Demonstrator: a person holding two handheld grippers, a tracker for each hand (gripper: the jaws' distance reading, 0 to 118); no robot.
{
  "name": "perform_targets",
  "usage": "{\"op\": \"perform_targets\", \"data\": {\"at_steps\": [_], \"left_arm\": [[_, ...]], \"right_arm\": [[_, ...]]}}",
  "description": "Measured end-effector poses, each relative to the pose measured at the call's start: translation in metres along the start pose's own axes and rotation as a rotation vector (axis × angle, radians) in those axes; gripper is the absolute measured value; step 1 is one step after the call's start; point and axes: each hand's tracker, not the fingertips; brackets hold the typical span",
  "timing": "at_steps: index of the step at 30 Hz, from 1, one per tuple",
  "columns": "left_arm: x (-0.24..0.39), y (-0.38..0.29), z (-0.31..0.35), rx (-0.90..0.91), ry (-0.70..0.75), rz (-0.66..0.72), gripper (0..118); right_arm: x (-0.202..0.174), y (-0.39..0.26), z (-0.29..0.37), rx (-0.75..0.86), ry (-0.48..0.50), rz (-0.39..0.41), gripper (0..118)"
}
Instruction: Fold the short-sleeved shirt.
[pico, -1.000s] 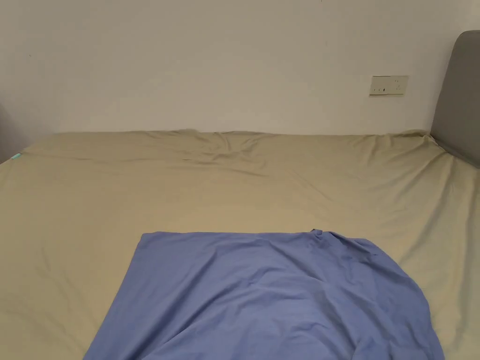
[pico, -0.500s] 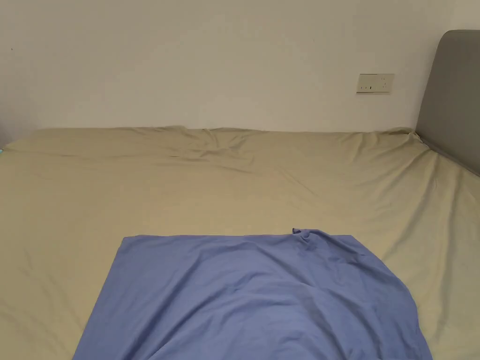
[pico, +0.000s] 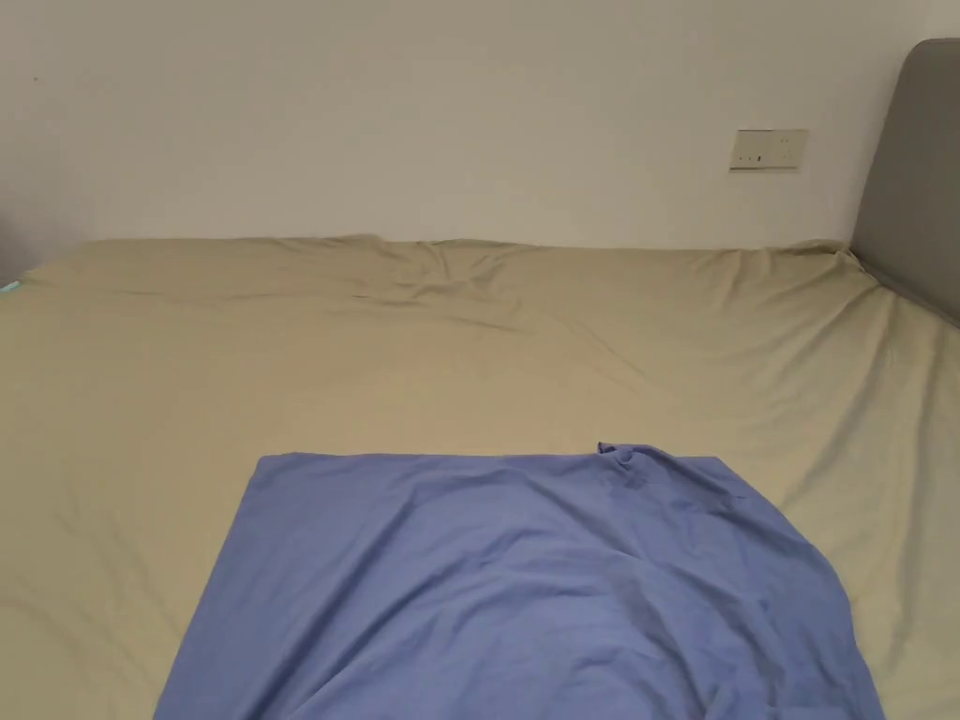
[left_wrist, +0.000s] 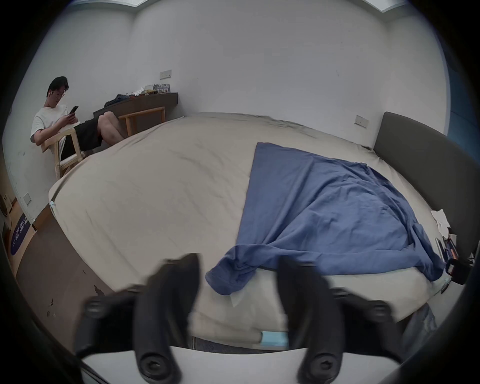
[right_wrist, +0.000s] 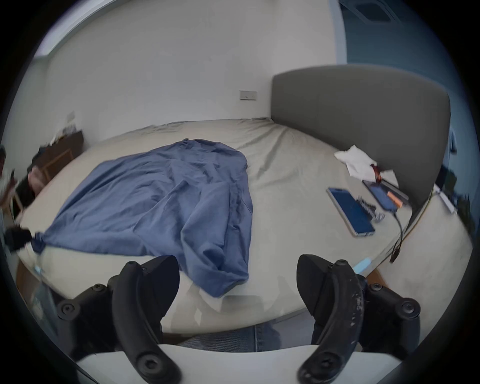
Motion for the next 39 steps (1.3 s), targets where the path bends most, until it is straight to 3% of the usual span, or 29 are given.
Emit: {"op": "perform_targets", "data": {"at_steps": [1,2,3,5,9,13,17,18,19,20,21,22,23,28,33,38,39], "left_arm": [[0.004,0.001,0.001,0.000,-0.002,-0.003,34],[0.007,0.003,0.001,-0.003,-0.002,-0.006,8],[0.010,0.003,0.002,-0.002,0.001,-0.004,0],[0.014,0.002,0.003,0.001,-0.026,0.007,0],[0.024,-0.005,0.003,-0.026,-0.037,-0.023,0],[0.026,-0.016,0.002,-0.052,-0.010,-0.079,0],[0.015,-0.012,-0.003,-0.062,0.007,-0.002,1],[0.012,-0.010,-0.005,-0.054,0.018,0.019,11],[0.009,-0.009,-0.007,-0.047,0.037,0.028,30],[0.006,-0.007,-0.009,-0.036,0.050,0.034,65],[0.002,-0.006,-0.014,-0.031,0.055,0.036,85],[-0.002,-0.005,-0.021,-0.041,0.049,0.036,97],[-0.006,-0.004,-0.027,-0.072,0.028,0.042,99],[-0.011,-0.004,-0.056,-0.211,-0.042,0.066,85],[-0.015,-0.001,-0.054,-0.180,-0.039,0.093,5],[-0.007,0.002,-0.047,-0.176,-0.038,0.028,4],[-0.006,0.003,-0.045,-0.174,-0.039,0.018,4]], "right_arm": [[-0.001,0.002,0.004,-0.001,0.013,-0.010,95],[0.000,0.003,0.008,0.007,0.037,-0.023,84],[-0.001,0.004,0.011,0.030,0.085,-0.056,65],[-0.003,0.007,0.013,0.046,0.102,-0.118,3],[-0.007,0.008,0.009,0.015,0.115,-0.157,1],[-0.008,0.001,0.007,-0.037,0.123,-0.110,1],[-0.009,-0.002,0.006,-0.051,0.128,-0.109,1],[-0.008,-0.004,0.005,-0.052,0.133,-0.128,1],[-0.006,-0.003,0.005,-0.053,0.136,-0.147,1],[-0.004,-0.003,0.005,-0.053,0.142,-0.170,1],[-0.003,-0.002,0.005,-0.053,0.148,-0.187,1],[0.000,-0.003,0.004,-0.053,0.154,-0.204,1],[0.002,-0.003,0.003,-0.054,0.159,-0.215,1],[0.005,-0.006,0.000,-0.070,0.163,-0.240,1],[0.008,-0.012,0.000,-0.099,0.169,-0.277,2],[0.017,-0.012,-0.007,-0.117,0.145,-0.324,3],[0.018,-0.010,-0.009,-0.119,0.119,-0.321,12]]}}
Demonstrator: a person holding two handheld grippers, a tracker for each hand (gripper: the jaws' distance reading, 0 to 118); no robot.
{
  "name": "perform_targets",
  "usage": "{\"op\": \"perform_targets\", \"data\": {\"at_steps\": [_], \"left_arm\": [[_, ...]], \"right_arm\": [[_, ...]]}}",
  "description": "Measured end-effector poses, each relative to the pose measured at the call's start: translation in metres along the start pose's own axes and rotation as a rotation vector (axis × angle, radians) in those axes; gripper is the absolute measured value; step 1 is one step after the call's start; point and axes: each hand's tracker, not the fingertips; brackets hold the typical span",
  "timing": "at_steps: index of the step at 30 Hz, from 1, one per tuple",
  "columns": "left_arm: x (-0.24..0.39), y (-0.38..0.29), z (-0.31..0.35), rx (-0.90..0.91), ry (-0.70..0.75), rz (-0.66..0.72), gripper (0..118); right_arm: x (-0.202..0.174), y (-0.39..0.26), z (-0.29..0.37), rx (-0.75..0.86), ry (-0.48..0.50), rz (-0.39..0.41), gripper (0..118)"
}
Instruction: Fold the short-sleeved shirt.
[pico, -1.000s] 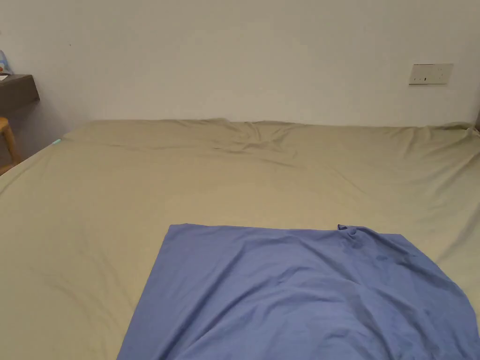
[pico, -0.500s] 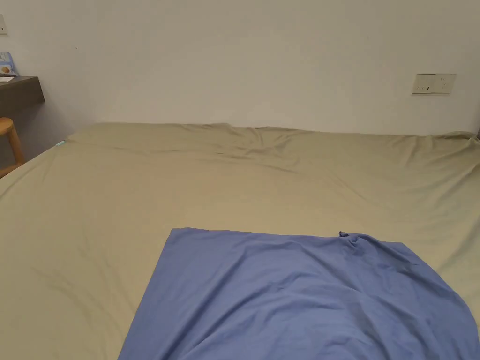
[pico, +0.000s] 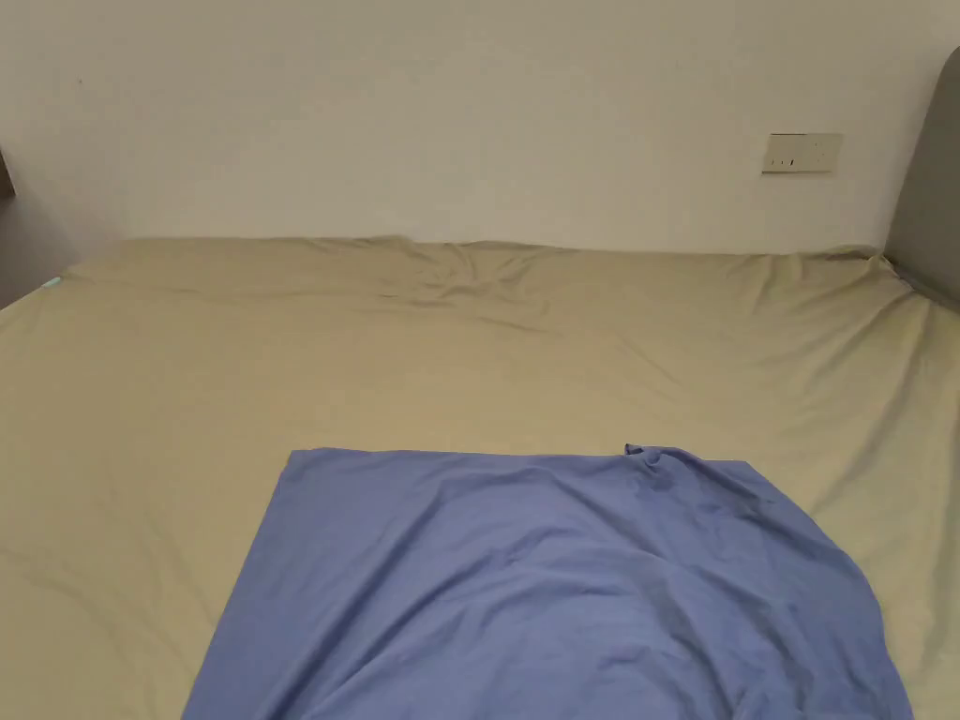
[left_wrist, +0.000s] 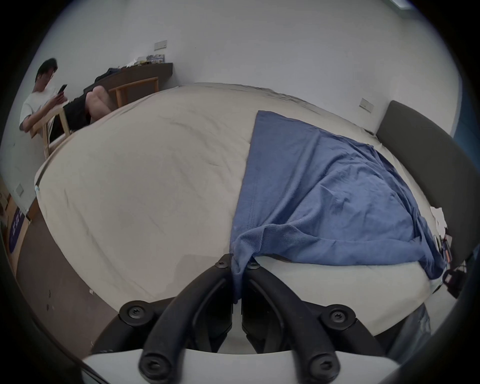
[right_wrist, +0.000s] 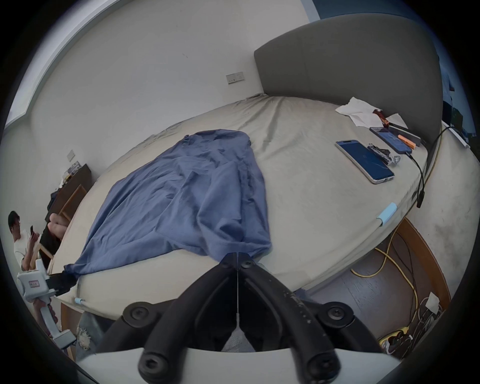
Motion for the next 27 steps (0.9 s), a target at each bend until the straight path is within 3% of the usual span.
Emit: {"op": "perform_targets", "data": {"at_steps": [1,2,4,9,13,17,18,19,20,27], "left_arm": [[0.000,0.000,0.001,0.001,0.000,-0.003,4],[0.002,0.000,0.001,0.001,-0.001,-0.005,4],[0.002,0.000,0.001,0.000,-0.002,-0.008,4],[0.001,0.001,0.000,-0.010,0.002,0.001,4],[0.002,0.002,-0.001,-0.016,0.007,0.012,4],[0.004,0.003,0.000,-0.020,0.013,0.010,4],[0.004,0.003,-0.001,-0.020,0.014,0.011,4],[0.004,0.003,-0.001,-0.019,0.014,0.013,4],[0.003,0.004,0.001,-0.017,0.013,0.017,4],[0.006,0.025,0.014,0.059,0.014,0.014,4]], "right_arm": [[0.001,0.002,-0.002,0.004,-0.027,0.006,30],[0.001,0.004,-0.004,0.014,-0.067,0.035,64],[-0.001,0.006,-0.010,0.026,-0.092,0.086,92],[-0.005,0.014,-0.013,0.021,-0.027,0.135,92],[-0.014,0.012,-0.018,-0.028,0.040,0.227,92],[-0.022,0.008,-0.034,-0.066,-0.018,0.280,80],[-0.021,0.010,-0.037,-0.085,-0.023,0.262,70],[-0.019,0.010,-0.040,-0.098,-0.020,0.238,44],[-0.018,0.012,-0.042,-0.115,-0.032,0.213,6],[-0.017,0.038,-0.026,-0.048,0.011,0.194,6]]}}
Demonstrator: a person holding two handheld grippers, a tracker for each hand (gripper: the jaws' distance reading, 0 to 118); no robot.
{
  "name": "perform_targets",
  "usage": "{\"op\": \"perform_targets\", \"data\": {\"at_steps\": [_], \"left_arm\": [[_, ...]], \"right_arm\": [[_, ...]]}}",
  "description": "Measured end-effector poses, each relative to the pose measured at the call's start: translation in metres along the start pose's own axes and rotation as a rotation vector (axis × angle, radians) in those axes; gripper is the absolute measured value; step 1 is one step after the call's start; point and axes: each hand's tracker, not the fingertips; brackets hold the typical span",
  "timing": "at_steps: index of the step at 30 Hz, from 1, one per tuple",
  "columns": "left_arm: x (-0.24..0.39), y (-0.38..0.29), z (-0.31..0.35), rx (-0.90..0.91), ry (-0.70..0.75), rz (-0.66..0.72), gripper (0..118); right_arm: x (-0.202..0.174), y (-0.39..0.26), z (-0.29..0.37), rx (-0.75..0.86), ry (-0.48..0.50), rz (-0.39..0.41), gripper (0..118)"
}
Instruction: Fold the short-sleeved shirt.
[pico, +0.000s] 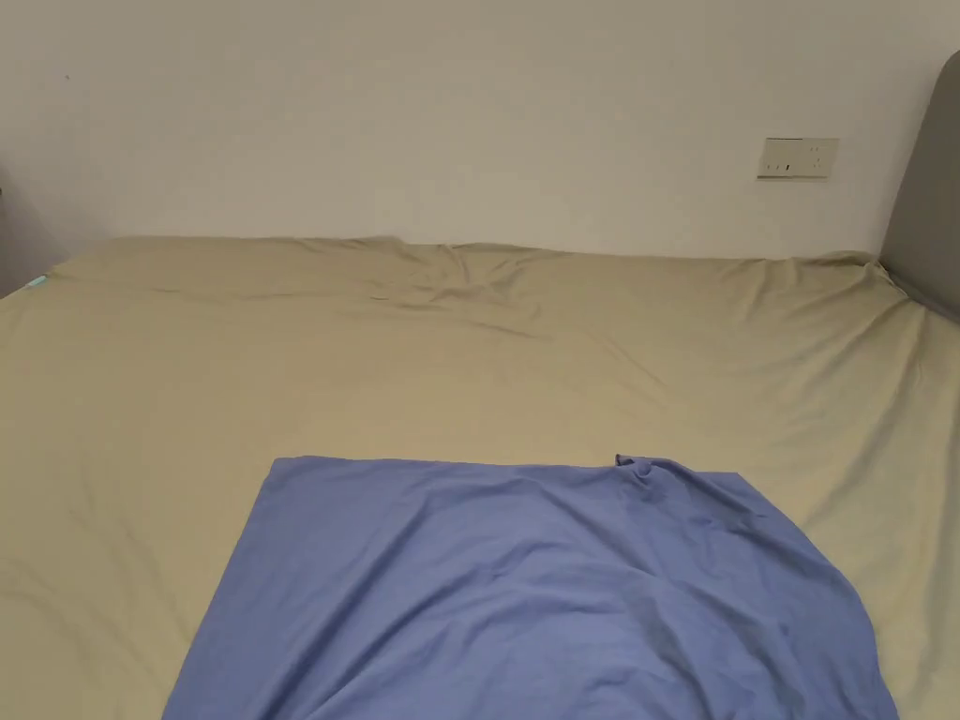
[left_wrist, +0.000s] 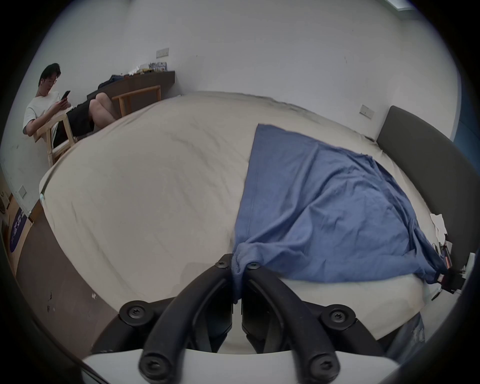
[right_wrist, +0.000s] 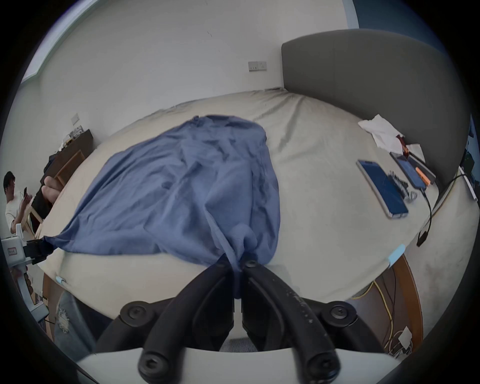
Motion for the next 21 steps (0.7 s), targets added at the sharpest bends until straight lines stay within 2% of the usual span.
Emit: {"op": "perform_targets", "data": {"at_steps": [5,8,11,17,21], "left_arm": [[0.008,0.042,-0.017,0.071,-0.058,0.051,4],[0.019,0.074,-0.033,0.113,-0.080,0.052,4],[0.029,0.107,-0.047,0.160,-0.075,0.032,4],[0.037,0.165,-0.077,0.190,-0.070,0.011,4],[0.046,0.186,-0.112,0.137,-0.055,-0.027,4]], "right_arm": [[-0.003,0.050,-0.010,0.101,0.056,-0.046,6],[-0.009,0.088,-0.032,0.151,0.048,-0.047,6],[-0.015,0.123,-0.052,0.193,-0.003,-0.008,6],[-0.005,0.169,-0.091,0.188,-0.052,-0.050,6],[-0.007,0.181,-0.120,0.157,-0.116,0.022,6]]}}
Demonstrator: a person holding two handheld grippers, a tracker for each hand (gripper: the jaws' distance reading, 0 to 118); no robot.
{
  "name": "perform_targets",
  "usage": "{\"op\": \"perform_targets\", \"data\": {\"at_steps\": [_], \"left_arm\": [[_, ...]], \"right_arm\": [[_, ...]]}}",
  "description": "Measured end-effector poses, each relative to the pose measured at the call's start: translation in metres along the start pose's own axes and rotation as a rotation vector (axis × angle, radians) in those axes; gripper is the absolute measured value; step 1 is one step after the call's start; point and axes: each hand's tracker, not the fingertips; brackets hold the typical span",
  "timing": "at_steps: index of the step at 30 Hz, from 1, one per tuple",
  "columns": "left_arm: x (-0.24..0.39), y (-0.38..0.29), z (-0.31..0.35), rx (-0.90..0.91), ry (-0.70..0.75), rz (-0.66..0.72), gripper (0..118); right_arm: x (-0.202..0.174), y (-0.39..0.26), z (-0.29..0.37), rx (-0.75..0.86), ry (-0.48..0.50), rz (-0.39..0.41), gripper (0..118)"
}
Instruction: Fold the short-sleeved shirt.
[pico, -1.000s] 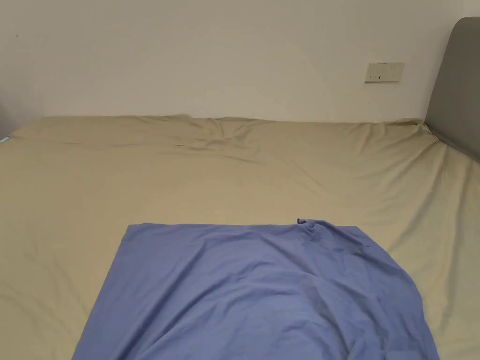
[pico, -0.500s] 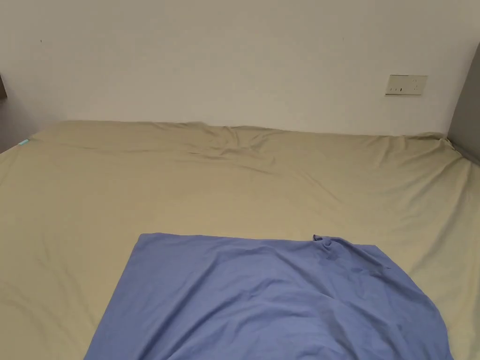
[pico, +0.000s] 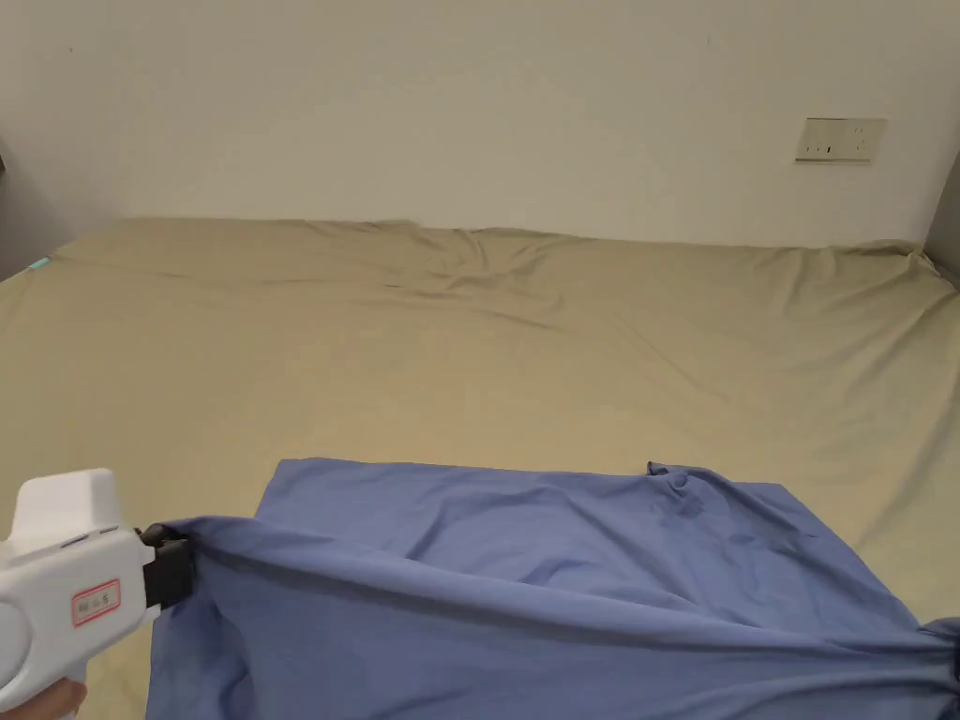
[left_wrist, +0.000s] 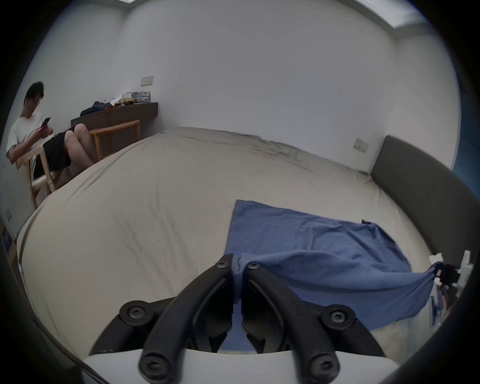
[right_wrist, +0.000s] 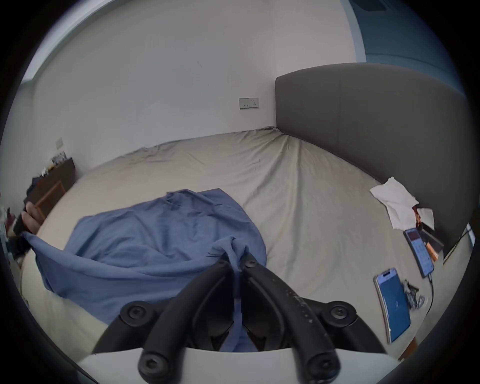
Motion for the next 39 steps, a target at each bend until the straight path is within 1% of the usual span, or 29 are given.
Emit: {"op": "perform_targets", "data": {"at_steps": [3,5,8,10,12,13,14,15,16,17,19,20,21,22,23,24,26,27,28,29,30,31,32,33,34,35,37,38,39], "left_arm": [[0.017,-0.005,-0.026,-0.050,0.055,-0.136,4],[0.023,-0.014,-0.041,-0.102,0.059,-0.174,4],[0.022,-0.031,-0.066,-0.177,0.074,-0.175,4],[0.019,-0.044,-0.077,-0.216,0.113,-0.159,4],[0.011,-0.056,-0.084,-0.235,0.100,-0.119,8],[0.008,-0.061,-0.084,-0.237,0.090,-0.098,18],[0.004,-0.067,-0.082,-0.220,0.089,-0.080,34],[-0.001,-0.070,-0.075,-0.160,0.107,-0.069,41],[-0.006,-0.071,-0.068,-0.120,0.094,-0.064,53],[-0.013,-0.071,-0.056,-0.088,0.047,-0.039,69],[-0.024,-0.075,-0.029,-0.007,-0.041,-0.008,80],[-0.027,-0.077,-0.013,0.041,-0.064,-0.019,82],[-0.027,-0.080,0.000,0.071,-0.053,-0.059,84],[-0.026,-0.084,0.011,0.079,-0.040,-0.098,86],[-0.024,-0.086,0.020,0.077,-0.026,-0.138,87],[-0.023,-0.090,0.028,0.079,-0.026,-0.168,87],[-0.021,-0.097,0.037,0.080,-0.038,-0.170,85],[-0.019,-0.100,0.043,0.079,-0.038,-0.165,78],[-0.017,-0.102,0.047,0.079,-0.040,-0.158,78],[-0.015,-0.104,0.051,0.082,-0.040,-0.150,74],[-0.012,-0.106,0.053,0.090,-0.039,-0.142,63],[-0.009,-0.107,0.055,0.094,-0.035,-0.135,43],[-0.007,-0.107,0.056,0.096,-0.030,-0.123,19],[-0.005,-0.107,0.057,0.091,-0.032,-0.109,10],[-0.004,-0.106,0.056,0.083,-0.043,-0.089,4],[-0.003,-0.105,0.055,0.073,-0.046,-0.077,0],[-0.002,-0.105,0.053,0.032,-0.058,-0.052,0],[-0.001,-0.105,0.050,0.014,-0.045,-0.058,0],[0.000,-0.108,0.047,0.013,-0.035,-0.071,0]], "right_arm": [[-0.005,-0.003,-0.026,-0.043,-0.015,0.031,6],[-0.008,-0.007,-0.039,-0.061,-0.029,0.043,6],[-0.010,-0.014,-0.056,-0.088,-0.043,0.049,6],[-0.009,-0.019,-0.062,-0.096,-0.045,0.043,11],[-0.007,-0.025,-0.065,-0.095,-0.049,0.031,31],[-0.006,-0.028,-0.066,-0.089,-0.056,0.025,43],[-0.003,-0.030,-0.066,-0.083,-0.056,0.019,50],[0.001,-0.031,-0.062,-0.067,-0.049,-0.002,49],[0.005,-0.032,-0.059,-0.054,-0.040,-0.031,49],[0.013,-0.033,-0.052,-0.037,-0.013,-0.079,49],[0.027,-0.036,-0.027,0.017,0.017,-0.190,49],[0.034,-0.041,-0.012,0.080,0.042,-0.243,52],[0.039,-0.046,0.004,0.142,0.076,-0.279,60],[0.043,-0.051,0.017,0.188,0.094,-0.305,77],[0.043,-0.056,0.031,0.221,0.110,-0.319,110],[0.043,-0.061,0.042,0.225,0.121,-0.311,118],[0.042,-0.071,0.063,0.228,0.160,-0.280,118],[0.046,-0.081,0.056,0.215,0.157,-0.275,118],[0.045,-0.087,0.058,0.174,0.156,-0.245,118],[0.043,-0.091,0.061,0.138,0.154,-0.216,118],[0.041,-0.098,0.064,0.136,0.158,-0.197,114],[0.025,-0.093,0.081,0.150,0.152,-0.175,101],[0.016,-0.094,0.087,0.155,0.135,-0.148,72],[0.011,-0.097,0.090,0.139,0.102,-0.123,40],[0.007,-0.100,0.091,0.118,0.089,-0.103,17],[0.006,-0.104,0.091,0.107,0.096,-0.104,8],[0.005,-0.109,0.093,0.067,0.150,-0.116,1],[0.004,-0.113,0.095,0.038,0.155,-0.137,1],[0.011,-0.120,0.093,0.019,0.194,-0.155,1]]}}
